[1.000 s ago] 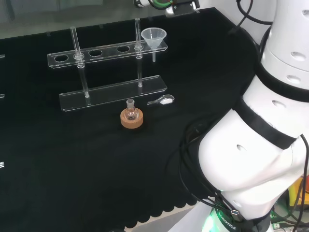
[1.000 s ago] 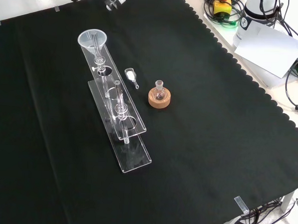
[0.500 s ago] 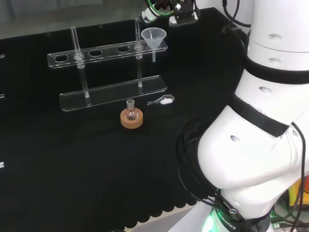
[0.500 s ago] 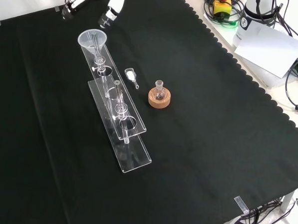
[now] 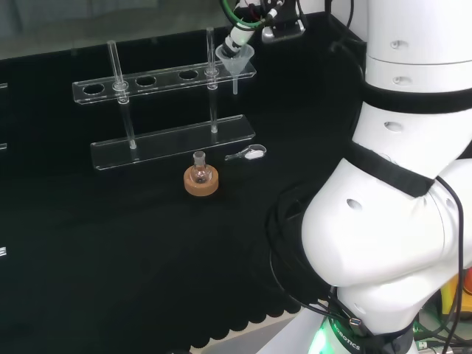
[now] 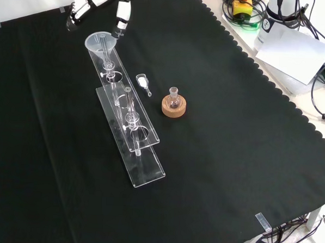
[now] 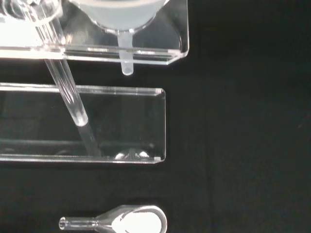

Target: Pick up the funnel from the transparent funnel stand.

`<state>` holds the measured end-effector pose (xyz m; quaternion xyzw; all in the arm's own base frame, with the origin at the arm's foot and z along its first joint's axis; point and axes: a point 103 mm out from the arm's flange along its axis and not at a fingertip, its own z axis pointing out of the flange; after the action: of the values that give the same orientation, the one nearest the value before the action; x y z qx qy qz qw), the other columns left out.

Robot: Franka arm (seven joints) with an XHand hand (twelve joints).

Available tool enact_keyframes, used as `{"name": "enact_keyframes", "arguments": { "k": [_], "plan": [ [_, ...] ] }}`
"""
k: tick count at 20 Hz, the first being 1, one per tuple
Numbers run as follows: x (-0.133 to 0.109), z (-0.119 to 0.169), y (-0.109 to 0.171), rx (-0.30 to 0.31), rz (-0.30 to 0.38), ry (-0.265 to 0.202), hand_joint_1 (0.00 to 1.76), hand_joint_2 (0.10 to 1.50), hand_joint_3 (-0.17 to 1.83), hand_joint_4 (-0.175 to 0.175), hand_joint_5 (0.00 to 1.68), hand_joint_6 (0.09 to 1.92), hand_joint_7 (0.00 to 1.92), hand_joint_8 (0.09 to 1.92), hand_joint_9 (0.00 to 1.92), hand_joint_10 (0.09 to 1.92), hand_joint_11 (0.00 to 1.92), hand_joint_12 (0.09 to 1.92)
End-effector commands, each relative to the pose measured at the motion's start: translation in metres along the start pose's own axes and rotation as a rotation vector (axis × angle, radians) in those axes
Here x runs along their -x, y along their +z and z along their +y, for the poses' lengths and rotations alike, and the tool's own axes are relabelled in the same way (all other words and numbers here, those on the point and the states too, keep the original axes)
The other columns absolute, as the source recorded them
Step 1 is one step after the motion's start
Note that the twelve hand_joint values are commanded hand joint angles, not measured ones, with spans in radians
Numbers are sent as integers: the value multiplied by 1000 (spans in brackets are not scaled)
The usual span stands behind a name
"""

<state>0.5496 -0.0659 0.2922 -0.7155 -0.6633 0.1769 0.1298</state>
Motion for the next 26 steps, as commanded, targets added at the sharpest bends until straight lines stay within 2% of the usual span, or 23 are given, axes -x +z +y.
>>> {"name": "enact_keyframes", "arguments": {
  "k": [1,8,12,14,16,26],
  "plan": [
    [-2,12,8,-81,-26,-19,659,732,250,19,81,87,0,508,126,833,363,1478],
    [-12,24,12,-138,-89,-41,687,658,373,27,75,87,0,484,114,873,425,1469],
    [-13,27,11,-121,-60,-64,690,637,413,32,72,87,0,467,115,880,465,1459],
    [-12,25,9,-118,-44,-32,693,632,421,34,72,87,0,465,125,885,483,1455],
    [-11,22,5,-112,-35,-25,697,625,433,36,75,87,0,466,132,888,501,1444],
    [-4,0,-7,-94,-7,-54,705,614,452,38,88,87,0,489,141,889,522,1435]
  ]
}}
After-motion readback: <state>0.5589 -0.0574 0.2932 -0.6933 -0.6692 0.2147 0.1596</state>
